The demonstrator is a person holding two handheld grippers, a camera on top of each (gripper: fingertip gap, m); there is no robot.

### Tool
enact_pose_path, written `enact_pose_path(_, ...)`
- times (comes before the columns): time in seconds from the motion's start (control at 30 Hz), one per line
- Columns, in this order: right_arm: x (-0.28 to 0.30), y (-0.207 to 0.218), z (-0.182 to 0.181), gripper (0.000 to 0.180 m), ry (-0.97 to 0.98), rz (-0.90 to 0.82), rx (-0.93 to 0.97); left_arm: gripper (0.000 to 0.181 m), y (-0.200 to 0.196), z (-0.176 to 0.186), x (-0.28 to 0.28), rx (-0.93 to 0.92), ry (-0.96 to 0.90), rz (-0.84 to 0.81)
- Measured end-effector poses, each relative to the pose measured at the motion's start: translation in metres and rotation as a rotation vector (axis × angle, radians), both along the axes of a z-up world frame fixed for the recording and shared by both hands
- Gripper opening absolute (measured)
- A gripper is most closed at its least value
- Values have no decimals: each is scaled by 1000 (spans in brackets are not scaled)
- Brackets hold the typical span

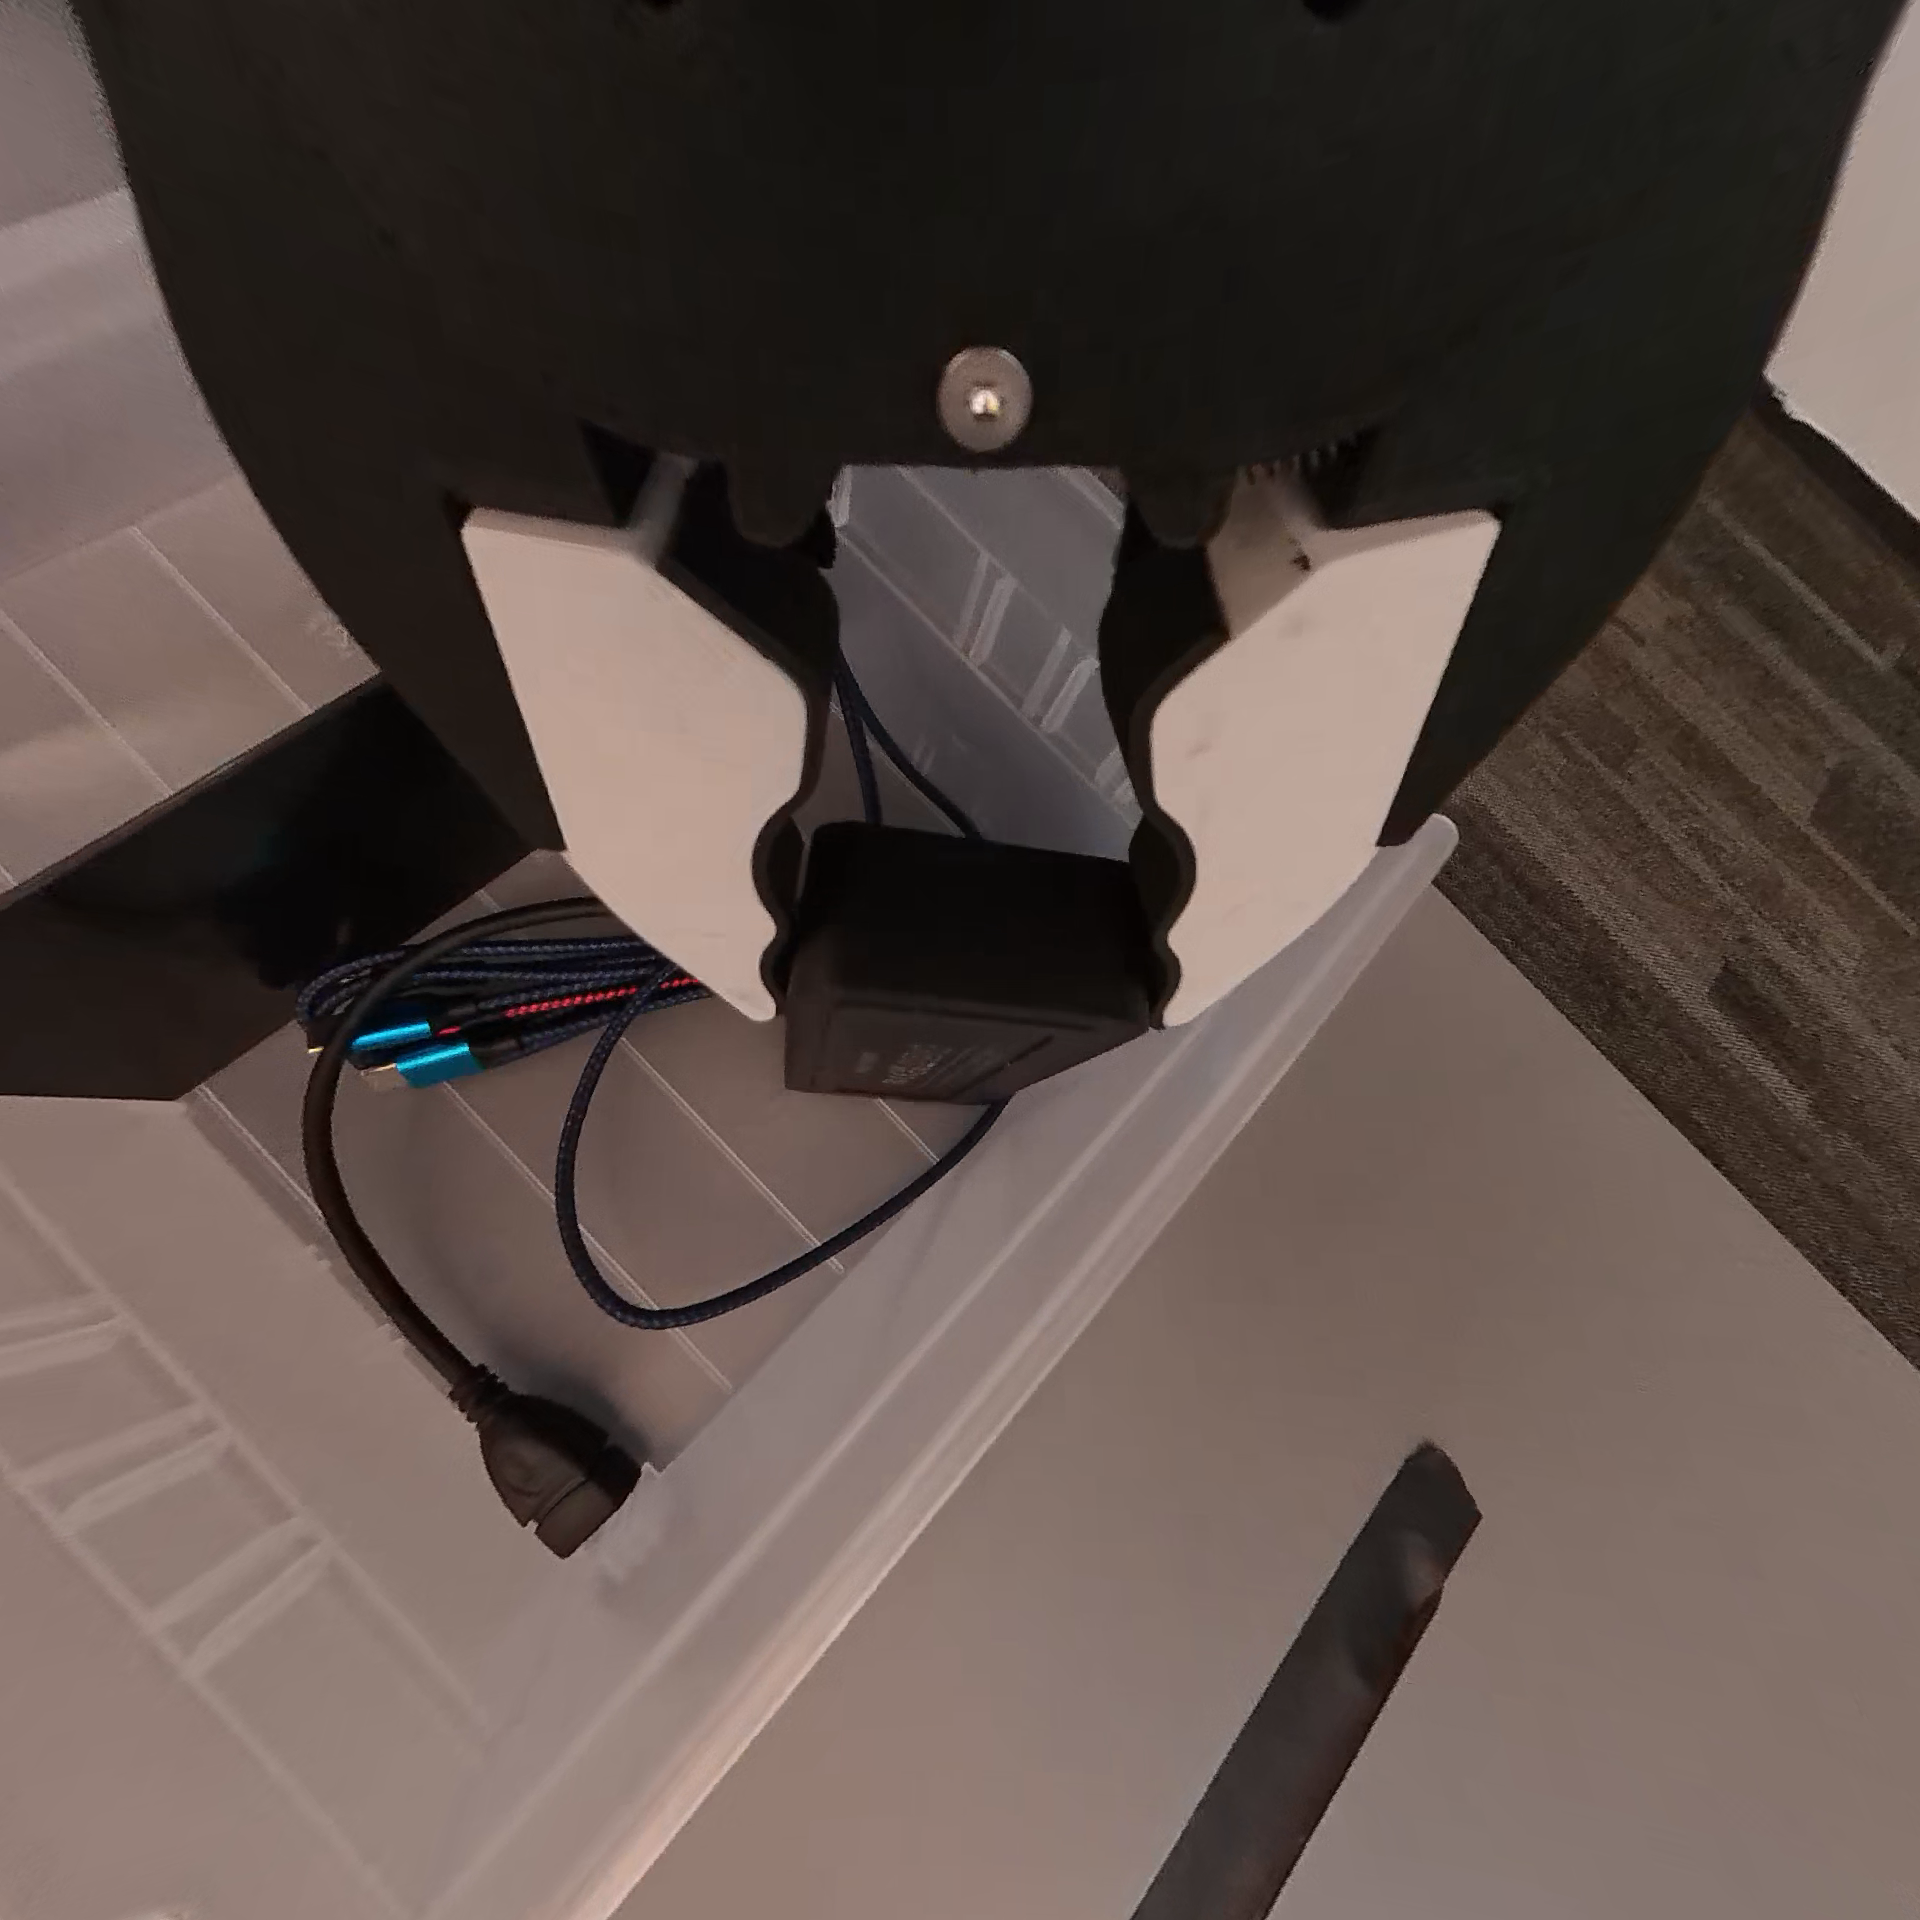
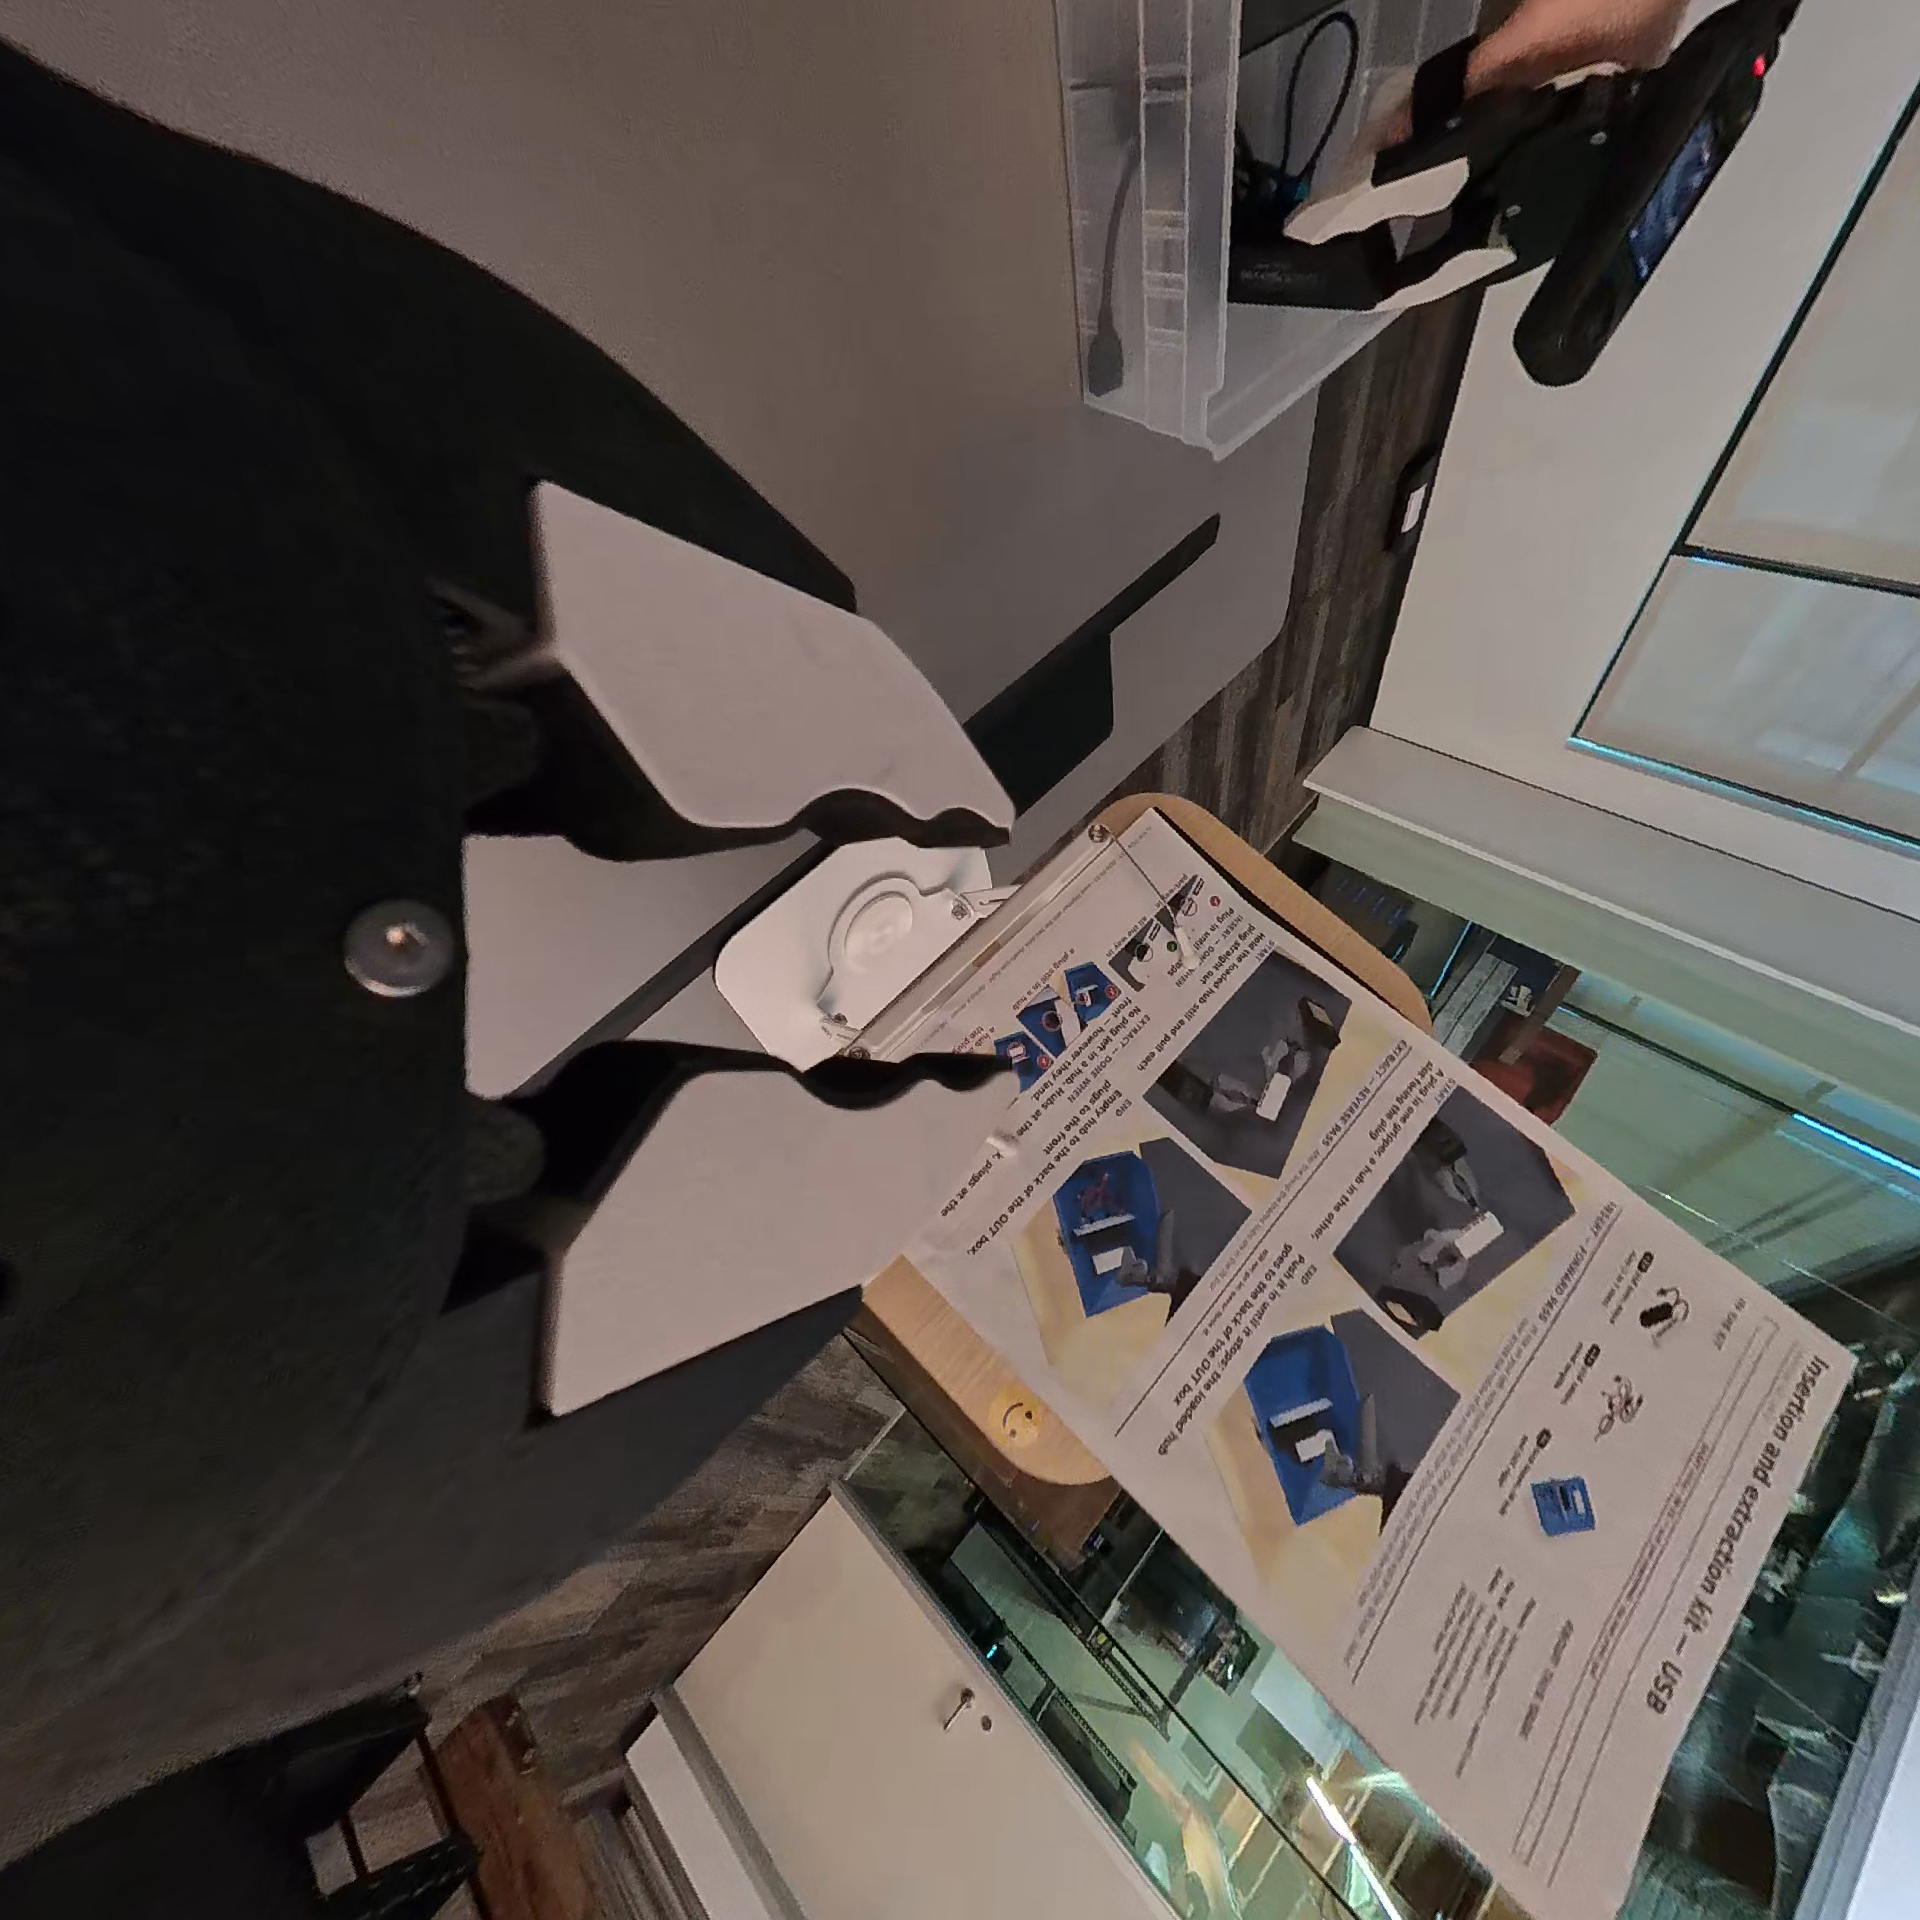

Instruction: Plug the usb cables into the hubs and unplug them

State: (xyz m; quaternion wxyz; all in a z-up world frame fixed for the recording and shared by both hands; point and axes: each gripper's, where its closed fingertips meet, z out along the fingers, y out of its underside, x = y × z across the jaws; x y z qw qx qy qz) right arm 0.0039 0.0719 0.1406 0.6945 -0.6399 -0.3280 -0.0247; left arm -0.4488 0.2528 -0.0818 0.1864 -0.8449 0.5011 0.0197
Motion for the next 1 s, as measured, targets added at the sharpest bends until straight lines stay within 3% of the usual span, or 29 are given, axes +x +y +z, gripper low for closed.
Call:
enact_pose_path(0.13,-9,-1,3,38,-9,30,13,61,0,9,-5,32,37,45)
enact_pose_path(0.3,-30,-8,10,36,22,105,35,60,-2,57,1,124,-5,91)
enact_pose_path(0.8,-117,16,-46,37,-105,278,-55,60,-49,288,87,447,-33,59)
enact_pose_path(1.0,-120,3,-17,36,-5,294,82,60,-86,366,163,540,63,-42)
